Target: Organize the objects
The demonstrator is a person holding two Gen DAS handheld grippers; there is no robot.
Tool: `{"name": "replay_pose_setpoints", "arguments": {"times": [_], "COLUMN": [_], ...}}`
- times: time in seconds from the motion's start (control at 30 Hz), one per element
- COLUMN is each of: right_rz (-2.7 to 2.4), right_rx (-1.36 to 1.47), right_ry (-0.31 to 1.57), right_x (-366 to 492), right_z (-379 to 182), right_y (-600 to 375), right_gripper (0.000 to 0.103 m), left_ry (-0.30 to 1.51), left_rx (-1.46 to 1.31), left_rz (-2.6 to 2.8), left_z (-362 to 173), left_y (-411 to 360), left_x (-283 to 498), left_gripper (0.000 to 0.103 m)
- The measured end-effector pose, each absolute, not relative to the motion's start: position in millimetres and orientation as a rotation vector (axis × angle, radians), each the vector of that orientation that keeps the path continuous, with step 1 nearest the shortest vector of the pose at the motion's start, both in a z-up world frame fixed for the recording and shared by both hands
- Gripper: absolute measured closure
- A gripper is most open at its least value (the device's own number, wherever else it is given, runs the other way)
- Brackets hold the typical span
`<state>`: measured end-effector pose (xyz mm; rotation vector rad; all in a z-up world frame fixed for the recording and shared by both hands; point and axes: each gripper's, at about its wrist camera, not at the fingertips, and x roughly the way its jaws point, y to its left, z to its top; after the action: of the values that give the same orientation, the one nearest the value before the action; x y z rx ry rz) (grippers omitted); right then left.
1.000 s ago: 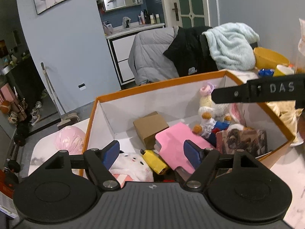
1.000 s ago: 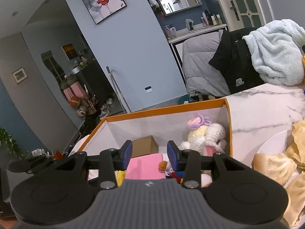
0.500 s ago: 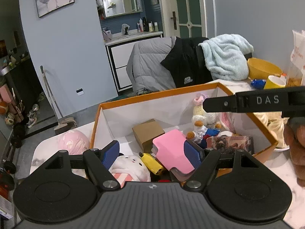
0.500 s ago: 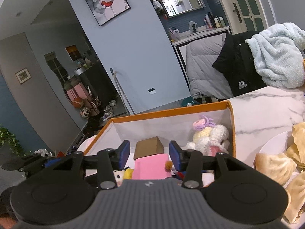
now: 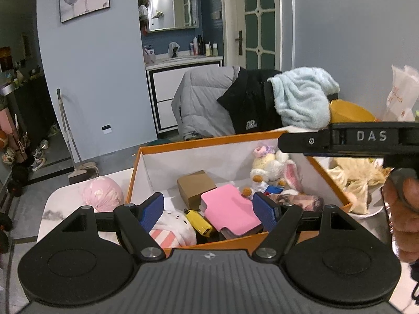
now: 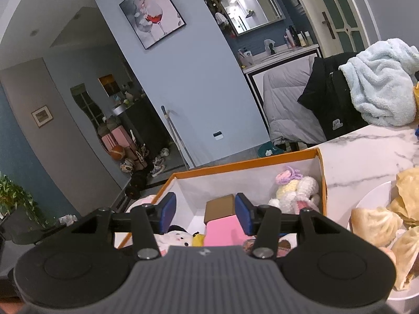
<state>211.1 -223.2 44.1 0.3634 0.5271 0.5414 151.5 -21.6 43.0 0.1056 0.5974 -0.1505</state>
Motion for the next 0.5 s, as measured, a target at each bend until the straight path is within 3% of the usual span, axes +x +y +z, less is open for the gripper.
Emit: {"name": "replay_pose_setpoints", "arguments": {"times": [0.23,0.47,0.5], "right_rz": [0.492,0.395,0.387], "right_rx": [0.371,0.421,0.42], "right_ry": [0.474,0.441,0.438], "right_x": [194.4,175.5,172.7], "right_z": [66.9,81.1,82.8], "right_y": [-240.3,-274.2,-275.2], "right_gripper": [0.04,0.038,0.033], "left_ry": [0.559,0.55,0.543], "left_rx": [0.051,-0.034,-0.036], "left_rz": [-0.16,-0.148,-0.134], "left_z": [55.1,52.4,51.1], "left_y": [-14.7,-8.1,-8.5], "left_x": [119.1,89.2,85.5], "left_gripper": [0.009,0.004,0.004]}}
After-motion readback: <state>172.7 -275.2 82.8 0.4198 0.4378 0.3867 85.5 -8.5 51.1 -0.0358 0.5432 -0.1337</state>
